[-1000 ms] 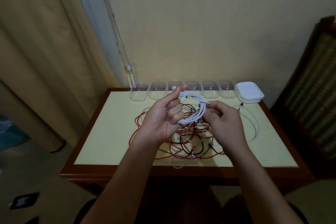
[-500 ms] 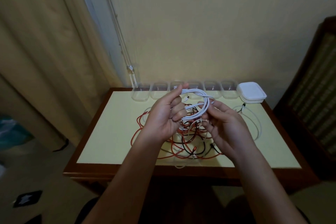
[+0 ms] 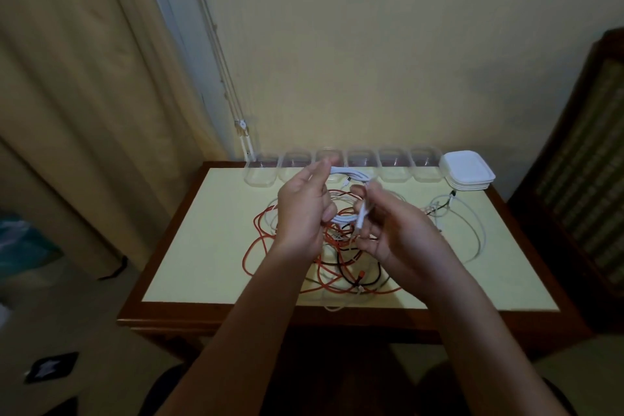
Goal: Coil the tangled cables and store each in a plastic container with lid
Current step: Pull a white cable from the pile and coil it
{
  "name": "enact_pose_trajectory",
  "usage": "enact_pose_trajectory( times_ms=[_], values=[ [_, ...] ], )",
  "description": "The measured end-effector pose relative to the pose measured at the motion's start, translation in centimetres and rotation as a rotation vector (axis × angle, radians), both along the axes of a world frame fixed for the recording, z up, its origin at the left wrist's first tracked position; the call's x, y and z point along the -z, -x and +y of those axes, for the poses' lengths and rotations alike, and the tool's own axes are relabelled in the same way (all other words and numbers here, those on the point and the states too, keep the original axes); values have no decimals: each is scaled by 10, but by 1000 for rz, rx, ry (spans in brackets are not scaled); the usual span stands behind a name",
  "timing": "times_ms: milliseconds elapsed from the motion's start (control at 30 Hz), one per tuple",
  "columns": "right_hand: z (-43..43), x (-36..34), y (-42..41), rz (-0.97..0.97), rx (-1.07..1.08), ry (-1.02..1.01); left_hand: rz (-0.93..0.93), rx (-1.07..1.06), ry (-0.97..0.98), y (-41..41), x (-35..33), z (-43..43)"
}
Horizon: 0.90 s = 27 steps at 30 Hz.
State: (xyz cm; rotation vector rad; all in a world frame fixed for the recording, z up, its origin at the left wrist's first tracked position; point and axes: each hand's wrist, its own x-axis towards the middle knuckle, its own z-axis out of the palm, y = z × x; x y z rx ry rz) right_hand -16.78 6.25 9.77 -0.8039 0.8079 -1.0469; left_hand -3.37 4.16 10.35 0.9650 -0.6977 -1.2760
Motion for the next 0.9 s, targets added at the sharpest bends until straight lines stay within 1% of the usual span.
enact_pose_trajectory(
  times_ms=[67,100,267,367,467,533,600,667,767,900],
  values=[
    [0,2,-1,200,44,111,13,29,-30,0,1,0],
    [-2,3,0,265,64,148,24,68,-49,-1,0,-1],
    [-12,0,13,404,60,183,-22,271,-101,-11,-9,-7],
    [-13,-1,18,498,54,256,-39,327,-116,-12,-13,-10],
    [-16,-3,25,686,92,331,-68,269,-72,-12,-10,-14],
    [-18,-4,28,795,87,340,-86,202,-50,-11,-7,-16],
    [-18,-3,29,818,42,344,-93,124,-59,-13,-6,-18],
    [-15,-5,30,822,-10,380,-27,62,-78,-19,-7,-22],
    [-11,-10,31,892,-75,509,96,15,-98,-28,-13,-27],
    [-8,-14,33,957,-115,670,137,4,-111,-34,-27,-27]
  ],
)
